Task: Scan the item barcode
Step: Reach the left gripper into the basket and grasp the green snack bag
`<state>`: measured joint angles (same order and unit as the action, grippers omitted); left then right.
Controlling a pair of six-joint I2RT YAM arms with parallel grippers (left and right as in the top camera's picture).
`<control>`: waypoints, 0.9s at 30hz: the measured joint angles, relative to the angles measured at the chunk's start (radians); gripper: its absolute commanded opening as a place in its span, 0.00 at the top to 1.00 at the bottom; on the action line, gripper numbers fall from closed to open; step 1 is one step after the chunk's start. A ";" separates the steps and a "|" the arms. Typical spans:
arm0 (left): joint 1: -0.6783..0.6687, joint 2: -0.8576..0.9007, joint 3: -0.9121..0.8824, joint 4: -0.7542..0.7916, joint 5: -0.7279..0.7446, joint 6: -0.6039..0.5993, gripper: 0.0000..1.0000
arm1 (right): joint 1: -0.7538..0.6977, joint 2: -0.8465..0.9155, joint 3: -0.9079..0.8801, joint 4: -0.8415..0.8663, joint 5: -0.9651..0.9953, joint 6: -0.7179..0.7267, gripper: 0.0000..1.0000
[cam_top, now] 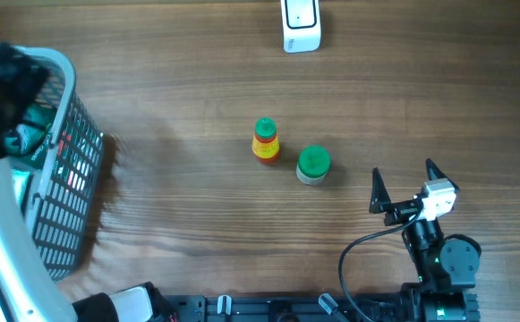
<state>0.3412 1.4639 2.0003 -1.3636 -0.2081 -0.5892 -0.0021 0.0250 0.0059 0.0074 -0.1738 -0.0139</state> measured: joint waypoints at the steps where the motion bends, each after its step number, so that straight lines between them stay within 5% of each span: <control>1: 0.052 0.000 -0.015 0.026 0.017 0.000 0.22 | 0.000 0.000 0.000 0.000 0.000 0.000 0.00; 7: 0.245 0.000 -0.248 0.301 0.224 0.118 0.19 | 0.000 0.000 0.000 0.000 0.000 0.000 0.00; 14: 0.392 0.008 -0.558 0.577 0.425 0.256 0.00 | 0.000 0.000 0.000 0.000 0.000 0.000 0.00; 27: 0.576 0.033 -0.875 0.945 0.626 0.451 0.00 | 0.000 0.000 0.000 0.000 0.000 0.000 0.00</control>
<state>0.9169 1.4967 1.1255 -0.4183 0.4175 -0.1383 -0.0021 0.0250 0.0059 0.0078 -0.1738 -0.0135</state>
